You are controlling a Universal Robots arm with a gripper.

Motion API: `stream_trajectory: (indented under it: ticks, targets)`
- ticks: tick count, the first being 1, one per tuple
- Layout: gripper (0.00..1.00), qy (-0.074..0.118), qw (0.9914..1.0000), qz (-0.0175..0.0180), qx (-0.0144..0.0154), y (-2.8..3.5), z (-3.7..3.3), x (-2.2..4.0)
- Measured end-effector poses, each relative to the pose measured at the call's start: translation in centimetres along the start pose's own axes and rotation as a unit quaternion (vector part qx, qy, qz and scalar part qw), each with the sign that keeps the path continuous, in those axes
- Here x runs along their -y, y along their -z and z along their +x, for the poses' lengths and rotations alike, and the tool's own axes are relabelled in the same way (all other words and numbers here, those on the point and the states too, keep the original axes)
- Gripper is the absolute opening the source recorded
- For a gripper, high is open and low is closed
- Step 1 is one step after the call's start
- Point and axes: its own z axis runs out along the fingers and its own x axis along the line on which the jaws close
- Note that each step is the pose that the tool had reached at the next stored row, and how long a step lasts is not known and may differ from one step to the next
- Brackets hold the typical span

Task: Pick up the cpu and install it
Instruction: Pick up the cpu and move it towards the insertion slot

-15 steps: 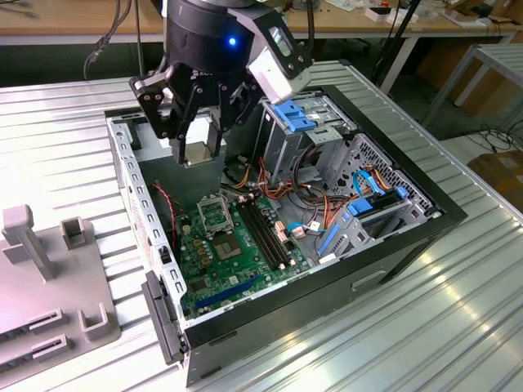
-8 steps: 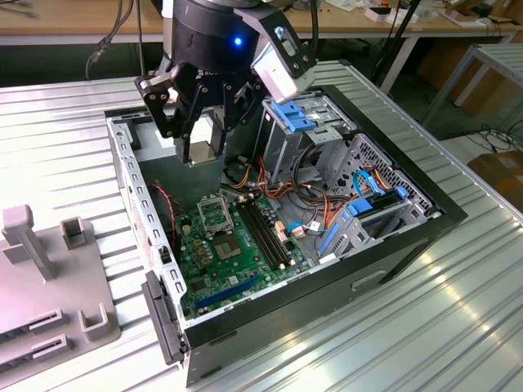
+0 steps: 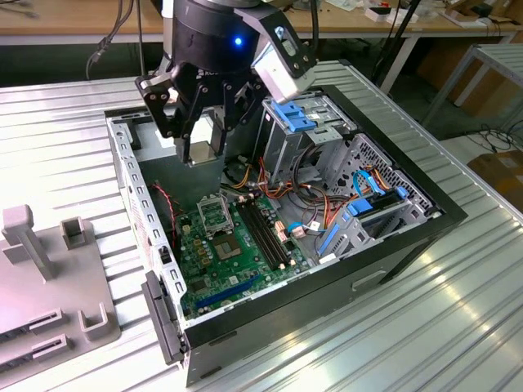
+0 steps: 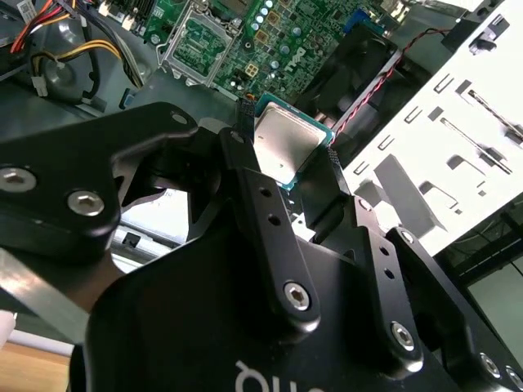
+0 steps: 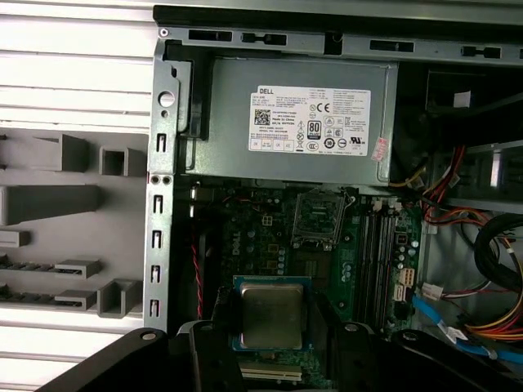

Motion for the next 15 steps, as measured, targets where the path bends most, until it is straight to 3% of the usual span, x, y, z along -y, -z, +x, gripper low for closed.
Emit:
stream_trajectory:
  ticks: [7,15]
  targets:
    - [0.47,0.000,1.00000,0.0000,0.0000,0.03,-1.27,0.07]
    - [0.47,0.000,1.00000,0.0000,0.0000,0.03,-1.91,0.11]
